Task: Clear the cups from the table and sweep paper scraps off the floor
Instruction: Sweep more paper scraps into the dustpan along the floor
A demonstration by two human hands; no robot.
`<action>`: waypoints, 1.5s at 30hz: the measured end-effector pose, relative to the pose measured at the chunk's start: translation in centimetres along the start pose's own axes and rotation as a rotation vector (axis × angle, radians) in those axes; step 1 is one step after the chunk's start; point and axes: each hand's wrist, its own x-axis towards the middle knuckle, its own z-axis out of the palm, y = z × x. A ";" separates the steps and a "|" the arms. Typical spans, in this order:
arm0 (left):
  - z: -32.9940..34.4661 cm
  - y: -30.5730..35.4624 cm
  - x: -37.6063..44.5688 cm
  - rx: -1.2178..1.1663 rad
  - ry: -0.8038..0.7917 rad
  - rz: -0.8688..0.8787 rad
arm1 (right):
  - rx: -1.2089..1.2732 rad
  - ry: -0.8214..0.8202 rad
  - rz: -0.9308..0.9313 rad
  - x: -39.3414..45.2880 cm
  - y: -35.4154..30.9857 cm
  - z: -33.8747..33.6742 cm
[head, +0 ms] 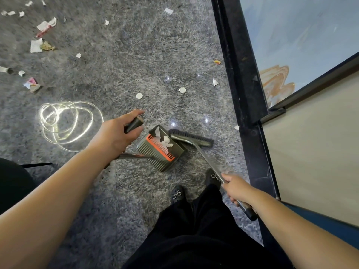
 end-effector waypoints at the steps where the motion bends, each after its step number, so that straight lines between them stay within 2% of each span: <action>1: 0.2 0.3 0.0 0.000 -0.001 0.012 | 0.028 -0.022 0.008 -0.1 0.4 0.3; 9: 1.5 2.3 1.0 0.005 -0.020 0.075 | 0.321 -0.001 0.003 -2.6 3.8 0.3; 14: 3.7 4.7 2.0 -0.036 -0.047 0.122 | 0.412 0.132 -0.037 -3.8 5.5 -1.3; 21: 8.3 11.3 5.2 -0.008 -0.147 0.250 | 0.430 0.258 0.010 -2.0 8.4 -8.2; 29: 12.2 17.1 9.0 0.054 -0.190 0.285 | 0.573 0.187 0.102 2.8 9.1 -15.5; 33: 13.3 19.0 10.7 0.106 -0.185 0.296 | 0.684 0.154 0.093 3.8 8.0 -15.4; 39: 13.9 20.1 11.6 0.132 -0.177 0.314 | 0.833 0.020 0.109 1.3 7.4 -14.9; 45: 14.1 19.5 11.7 0.069 -0.181 0.297 | 0.869 -0.022 0.079 -1.4 7.8 -14.5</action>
